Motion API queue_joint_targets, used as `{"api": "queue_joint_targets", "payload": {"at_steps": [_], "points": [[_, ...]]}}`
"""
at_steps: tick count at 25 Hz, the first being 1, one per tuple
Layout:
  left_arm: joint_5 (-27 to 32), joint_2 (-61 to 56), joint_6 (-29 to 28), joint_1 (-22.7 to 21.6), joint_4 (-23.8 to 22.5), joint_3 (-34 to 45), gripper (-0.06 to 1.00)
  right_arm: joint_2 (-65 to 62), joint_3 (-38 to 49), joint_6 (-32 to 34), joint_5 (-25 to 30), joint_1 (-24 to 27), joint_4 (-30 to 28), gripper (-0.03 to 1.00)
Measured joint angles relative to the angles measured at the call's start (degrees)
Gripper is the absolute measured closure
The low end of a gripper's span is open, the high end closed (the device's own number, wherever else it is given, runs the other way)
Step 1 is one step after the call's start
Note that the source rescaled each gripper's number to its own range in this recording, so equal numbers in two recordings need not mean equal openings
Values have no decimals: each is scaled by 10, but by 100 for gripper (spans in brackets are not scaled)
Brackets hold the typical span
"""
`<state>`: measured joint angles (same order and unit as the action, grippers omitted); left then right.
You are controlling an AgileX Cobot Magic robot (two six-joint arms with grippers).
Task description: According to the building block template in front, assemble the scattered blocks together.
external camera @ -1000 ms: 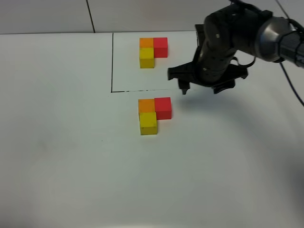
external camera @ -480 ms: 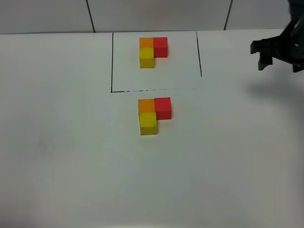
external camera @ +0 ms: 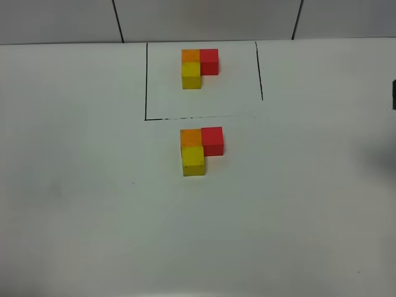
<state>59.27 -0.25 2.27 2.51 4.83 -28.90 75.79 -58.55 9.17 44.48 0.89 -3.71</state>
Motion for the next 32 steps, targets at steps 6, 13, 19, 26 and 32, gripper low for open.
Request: {"api": "queue_joint_targets", "payload": {"at_steps": [6, 13, 19, 26, 32], "points": [[0, 0, 0, 0, 0, 0, 15, -183, 103, -2, 31, 0, 1, 12], [0, 0, 0, 0, 0, 0, 15, -411, 197, -2, 110, 0, 2, 12], [0, 0, 0, 0, 0, 0, 15, -558, 247, -2, 165, 0, 17, 12], [0, 0, 0, 0, 0, 0, 15, -649, 295, -55, 170, 0, 37, 12], [0, 0, 0, 0, 0, 0, 15, -680, 299, -78, 162, 0, 43, 12]]}}
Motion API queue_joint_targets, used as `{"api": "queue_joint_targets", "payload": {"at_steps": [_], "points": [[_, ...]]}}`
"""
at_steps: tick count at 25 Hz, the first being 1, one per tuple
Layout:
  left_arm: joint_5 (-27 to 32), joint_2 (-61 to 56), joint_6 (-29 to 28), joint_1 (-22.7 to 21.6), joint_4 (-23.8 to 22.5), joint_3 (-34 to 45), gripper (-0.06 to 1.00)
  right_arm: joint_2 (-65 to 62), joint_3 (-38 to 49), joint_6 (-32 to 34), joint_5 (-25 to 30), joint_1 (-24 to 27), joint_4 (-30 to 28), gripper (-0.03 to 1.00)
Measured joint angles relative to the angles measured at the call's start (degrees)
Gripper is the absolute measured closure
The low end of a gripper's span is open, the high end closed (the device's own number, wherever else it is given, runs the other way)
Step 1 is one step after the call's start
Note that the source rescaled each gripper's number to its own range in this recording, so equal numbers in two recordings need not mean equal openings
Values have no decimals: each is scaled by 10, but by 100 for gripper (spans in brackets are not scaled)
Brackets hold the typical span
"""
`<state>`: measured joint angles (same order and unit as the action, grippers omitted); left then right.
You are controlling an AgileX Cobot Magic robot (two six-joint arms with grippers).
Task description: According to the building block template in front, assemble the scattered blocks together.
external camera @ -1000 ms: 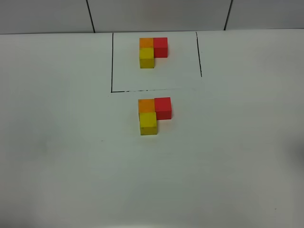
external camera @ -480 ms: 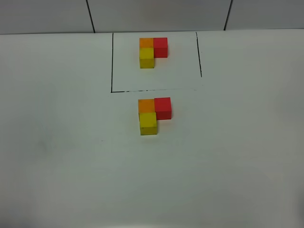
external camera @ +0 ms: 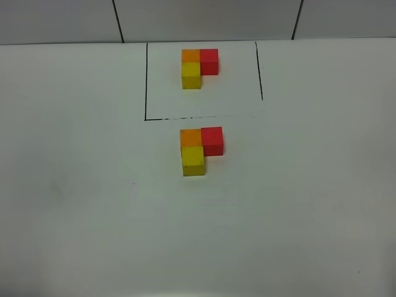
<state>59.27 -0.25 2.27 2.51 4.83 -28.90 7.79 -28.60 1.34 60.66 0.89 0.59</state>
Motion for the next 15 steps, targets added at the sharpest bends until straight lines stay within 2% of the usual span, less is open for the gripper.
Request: {"api": "queue_joint_targets", "payload": {"at_steps": [15], "points": [[0, 0, 0, 0, 0, 0, 15, -48, 0, -8, -2, -16, -6, 17]]}}
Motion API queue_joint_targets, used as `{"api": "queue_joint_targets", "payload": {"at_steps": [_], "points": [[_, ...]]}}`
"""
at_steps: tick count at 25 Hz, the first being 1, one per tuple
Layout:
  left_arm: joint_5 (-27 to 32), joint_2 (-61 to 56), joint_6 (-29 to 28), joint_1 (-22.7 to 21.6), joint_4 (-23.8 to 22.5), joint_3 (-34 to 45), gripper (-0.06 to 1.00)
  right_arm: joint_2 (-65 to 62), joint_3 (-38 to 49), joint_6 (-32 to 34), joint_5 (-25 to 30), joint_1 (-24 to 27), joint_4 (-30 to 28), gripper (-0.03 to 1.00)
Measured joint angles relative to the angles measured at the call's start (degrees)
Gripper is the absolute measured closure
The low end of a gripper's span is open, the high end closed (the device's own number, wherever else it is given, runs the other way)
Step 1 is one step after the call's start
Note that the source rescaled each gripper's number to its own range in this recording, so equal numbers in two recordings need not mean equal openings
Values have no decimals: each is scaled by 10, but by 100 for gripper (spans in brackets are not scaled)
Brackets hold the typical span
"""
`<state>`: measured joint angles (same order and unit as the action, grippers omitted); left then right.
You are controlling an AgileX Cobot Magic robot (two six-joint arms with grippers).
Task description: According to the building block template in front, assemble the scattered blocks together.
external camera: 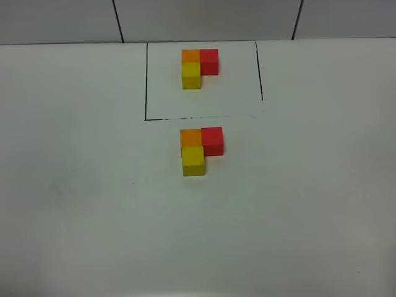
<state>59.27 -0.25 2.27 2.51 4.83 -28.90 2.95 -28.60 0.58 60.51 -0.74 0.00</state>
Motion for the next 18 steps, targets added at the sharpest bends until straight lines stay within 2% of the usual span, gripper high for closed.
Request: {"api": "queue_joint_targets", "payload": {"at_steps": [18], "points": [[0, 0, 0, 0, 0, 0, 15, 0, 0, 0, 0, 0, 0, 17]]}}
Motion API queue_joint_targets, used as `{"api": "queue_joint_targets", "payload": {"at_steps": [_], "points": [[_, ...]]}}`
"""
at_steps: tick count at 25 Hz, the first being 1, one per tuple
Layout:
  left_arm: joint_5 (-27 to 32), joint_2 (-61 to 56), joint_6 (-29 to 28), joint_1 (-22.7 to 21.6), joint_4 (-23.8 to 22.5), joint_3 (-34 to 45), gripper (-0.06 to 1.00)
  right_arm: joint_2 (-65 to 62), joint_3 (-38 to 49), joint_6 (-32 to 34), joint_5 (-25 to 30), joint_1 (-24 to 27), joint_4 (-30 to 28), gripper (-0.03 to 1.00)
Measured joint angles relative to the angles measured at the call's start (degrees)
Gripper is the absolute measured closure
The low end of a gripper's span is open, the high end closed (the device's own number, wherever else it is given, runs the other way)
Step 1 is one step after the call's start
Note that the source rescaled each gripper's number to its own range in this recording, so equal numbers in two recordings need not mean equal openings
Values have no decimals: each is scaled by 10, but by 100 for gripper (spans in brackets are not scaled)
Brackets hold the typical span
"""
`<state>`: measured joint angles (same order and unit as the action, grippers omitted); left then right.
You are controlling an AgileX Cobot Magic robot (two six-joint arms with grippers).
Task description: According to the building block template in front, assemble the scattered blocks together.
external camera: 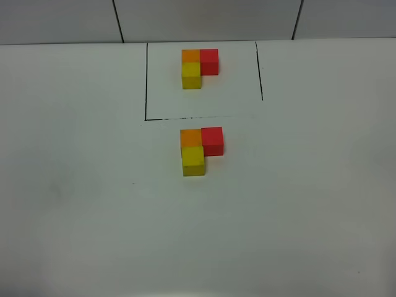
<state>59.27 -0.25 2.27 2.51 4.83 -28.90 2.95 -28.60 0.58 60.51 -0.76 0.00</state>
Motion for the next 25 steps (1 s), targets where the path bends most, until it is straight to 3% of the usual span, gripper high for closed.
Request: {"api": "queue_joint_targets", "payload": {"at_steps": [25], "points": [[0, 0, 0, 0, 0, 0, 15, 0, 0, 0, 0, 0, 0, 17]]}}
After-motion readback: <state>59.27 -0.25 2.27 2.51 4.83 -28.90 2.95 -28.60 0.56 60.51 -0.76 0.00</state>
